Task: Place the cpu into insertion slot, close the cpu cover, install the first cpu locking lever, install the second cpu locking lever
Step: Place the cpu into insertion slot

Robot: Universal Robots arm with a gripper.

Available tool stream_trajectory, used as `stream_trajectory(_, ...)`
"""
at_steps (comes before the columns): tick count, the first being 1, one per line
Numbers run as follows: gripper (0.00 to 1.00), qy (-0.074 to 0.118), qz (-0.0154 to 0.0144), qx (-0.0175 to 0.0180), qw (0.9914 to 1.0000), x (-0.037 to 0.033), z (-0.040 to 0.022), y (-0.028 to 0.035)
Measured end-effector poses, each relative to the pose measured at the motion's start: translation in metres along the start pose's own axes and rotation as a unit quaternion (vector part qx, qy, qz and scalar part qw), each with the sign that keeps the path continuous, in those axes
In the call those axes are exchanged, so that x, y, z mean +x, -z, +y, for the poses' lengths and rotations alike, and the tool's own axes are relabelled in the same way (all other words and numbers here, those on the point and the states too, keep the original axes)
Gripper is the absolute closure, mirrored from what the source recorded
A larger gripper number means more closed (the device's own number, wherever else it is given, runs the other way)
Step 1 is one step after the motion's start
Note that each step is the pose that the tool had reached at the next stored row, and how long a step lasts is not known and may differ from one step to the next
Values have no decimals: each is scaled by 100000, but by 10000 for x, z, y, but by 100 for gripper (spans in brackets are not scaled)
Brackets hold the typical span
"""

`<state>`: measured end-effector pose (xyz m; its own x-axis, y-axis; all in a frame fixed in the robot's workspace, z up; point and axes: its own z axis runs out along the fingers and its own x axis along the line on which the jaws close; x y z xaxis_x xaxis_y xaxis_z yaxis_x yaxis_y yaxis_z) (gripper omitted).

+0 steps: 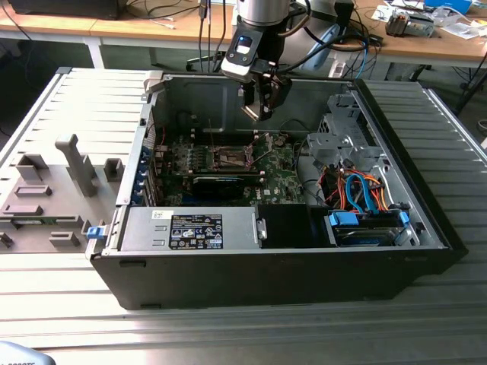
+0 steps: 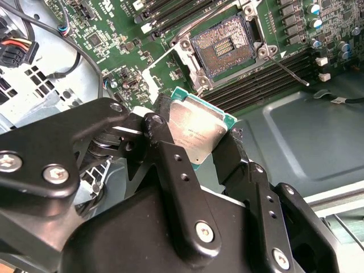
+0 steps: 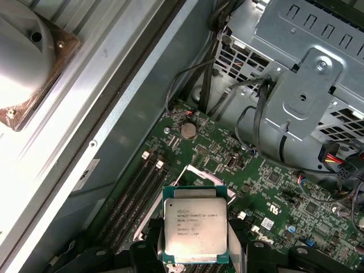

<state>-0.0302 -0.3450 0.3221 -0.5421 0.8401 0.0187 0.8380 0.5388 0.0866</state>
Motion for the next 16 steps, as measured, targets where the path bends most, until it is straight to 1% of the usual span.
stream_trajectory(16,46,-380,-33,-9,99999,0,0,-1)
